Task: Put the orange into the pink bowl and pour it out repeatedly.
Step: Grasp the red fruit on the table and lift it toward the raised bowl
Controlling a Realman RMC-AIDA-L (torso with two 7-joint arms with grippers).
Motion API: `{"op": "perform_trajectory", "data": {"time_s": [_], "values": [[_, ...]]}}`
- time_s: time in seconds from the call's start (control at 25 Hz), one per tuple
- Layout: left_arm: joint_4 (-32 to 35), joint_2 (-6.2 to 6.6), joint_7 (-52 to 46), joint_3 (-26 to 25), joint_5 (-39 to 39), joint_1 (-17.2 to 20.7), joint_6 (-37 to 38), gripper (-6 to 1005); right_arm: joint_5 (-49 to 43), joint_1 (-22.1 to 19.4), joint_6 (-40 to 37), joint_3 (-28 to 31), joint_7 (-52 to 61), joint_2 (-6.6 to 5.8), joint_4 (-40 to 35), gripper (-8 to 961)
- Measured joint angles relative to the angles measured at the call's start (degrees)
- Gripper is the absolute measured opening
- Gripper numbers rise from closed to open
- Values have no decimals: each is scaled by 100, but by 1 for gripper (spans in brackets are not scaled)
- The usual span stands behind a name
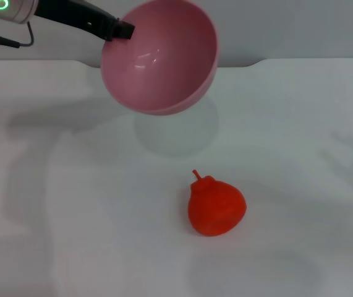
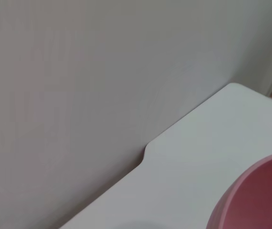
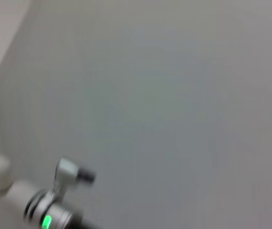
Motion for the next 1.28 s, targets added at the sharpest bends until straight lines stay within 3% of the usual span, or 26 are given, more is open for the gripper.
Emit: {"op": "perform_trajectory", "data": {"time_s": [0.2,0.36,0.44,0.56,0.64,0.84,1.12,1.28], "values": [[-20,2,-18,0,43,32,38,42,-2214,443,235,433,2240,-18,-1517,621],[-54,-5,-21,28,47,77,69,42,-3771,981,242,389,3389,45,-2272,621],[-59,-23,-21,32,47,99,75,42,-4616,1325,248,320,3817,127,-2480,621],[-61,-48,-23,33,49,133,85,42,-6250,2031,308,234,4326,375,-2562,621],[-58,-63,-25,35,50,150,94,42,-6525,2209,356,99,4407,405,-2453,621],[-50,-97,-33,41,54,181,161,43,-6796,2573,988,-992,4793,401,-1972,620],[-11,-166,-35,41,56,227,184,43,-6788,2717,1629,-2206,5172,417,-1734,620],[-4,-206,-35,41,54,243,201,43,-6762,2749,1805,-2536,5257,427,-1593,620]]}}
